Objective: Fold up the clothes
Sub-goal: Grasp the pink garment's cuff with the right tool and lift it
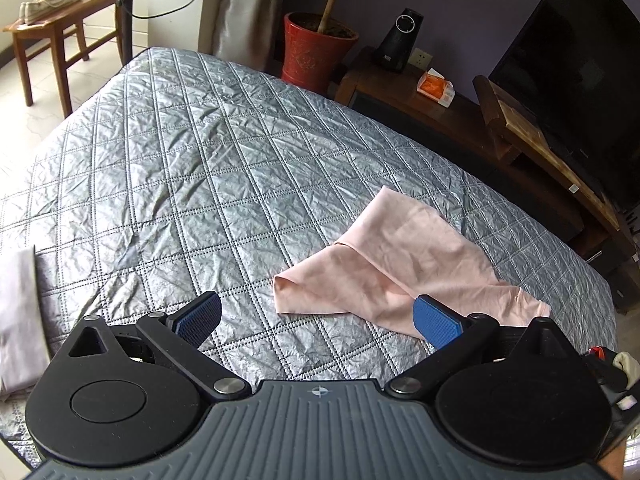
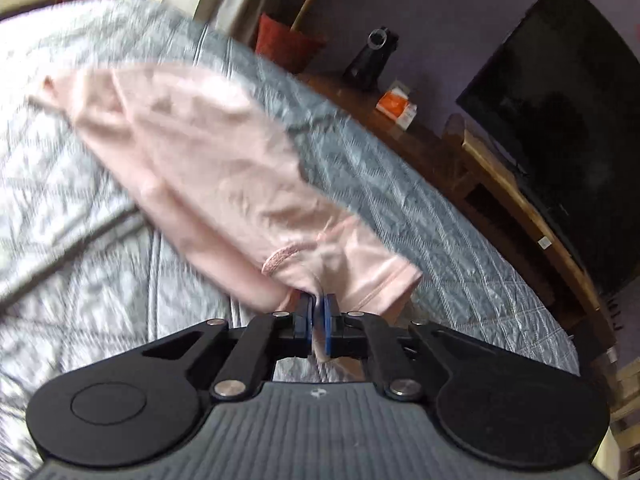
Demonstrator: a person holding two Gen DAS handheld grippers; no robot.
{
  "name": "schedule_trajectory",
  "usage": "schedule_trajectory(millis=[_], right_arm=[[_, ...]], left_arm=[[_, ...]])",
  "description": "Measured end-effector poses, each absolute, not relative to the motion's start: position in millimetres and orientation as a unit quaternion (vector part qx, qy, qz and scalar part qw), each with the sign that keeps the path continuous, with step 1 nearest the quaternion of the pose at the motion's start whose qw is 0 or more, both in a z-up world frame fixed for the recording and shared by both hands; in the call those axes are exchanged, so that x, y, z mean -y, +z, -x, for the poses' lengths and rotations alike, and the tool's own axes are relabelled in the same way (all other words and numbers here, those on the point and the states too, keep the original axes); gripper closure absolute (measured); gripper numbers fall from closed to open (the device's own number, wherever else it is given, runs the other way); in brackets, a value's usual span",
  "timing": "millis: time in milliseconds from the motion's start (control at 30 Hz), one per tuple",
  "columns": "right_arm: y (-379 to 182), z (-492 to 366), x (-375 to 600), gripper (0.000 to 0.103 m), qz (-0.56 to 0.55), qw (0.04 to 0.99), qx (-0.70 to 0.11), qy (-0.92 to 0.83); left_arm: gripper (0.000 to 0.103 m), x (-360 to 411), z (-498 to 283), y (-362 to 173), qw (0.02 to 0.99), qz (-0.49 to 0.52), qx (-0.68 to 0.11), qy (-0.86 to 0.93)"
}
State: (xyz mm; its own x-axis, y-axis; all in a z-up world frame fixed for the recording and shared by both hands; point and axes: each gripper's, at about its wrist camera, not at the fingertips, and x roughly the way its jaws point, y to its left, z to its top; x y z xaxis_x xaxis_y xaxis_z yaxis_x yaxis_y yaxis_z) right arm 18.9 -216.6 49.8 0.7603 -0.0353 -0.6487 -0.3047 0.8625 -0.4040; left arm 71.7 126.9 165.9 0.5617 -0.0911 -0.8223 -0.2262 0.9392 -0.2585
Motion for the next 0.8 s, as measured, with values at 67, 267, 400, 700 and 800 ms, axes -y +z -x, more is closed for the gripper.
schedule_trajectory(millis=[67, 267, 400, 700, 800], right_arm=[[78.8, -17.8, 223.0, 0.099, 0.216, 0.925, -0.305, 0.074], [167.6, -29.3, 260.7, 0.103, 0.085, 0.977, -0.193, 0.02], [164.6, -76.7, 301.3, 0.101, 0.085, 0.96, -0.234, -0.131], [86.8, 13.2, 190.6, 0.048, 0.174, 0.932, -0.287, 0.138], [38.0, 22.7, 151.2, 0.059, 0.229, 0.898, -0.33, 0.177]], left_arm=[[0.0, -126.7, -71.3, 166.1, 0.867, 0.17, -0.466, 0.038], [0.0, -126.2, -71.2, 166.3, 0.867, 0.172, -0.467, 0.037], [0.0, -126.7, -72.1, 166.3, 0.866, 0.173, -0.468, 0.037], [0.0, -131.9, -73.0, 164.7, 0.863, 0.182, -0.469, 0.044], [0.0, -132.2, -73.4, 163.5, 0.862, 0.182, -0.47, 0.044]])
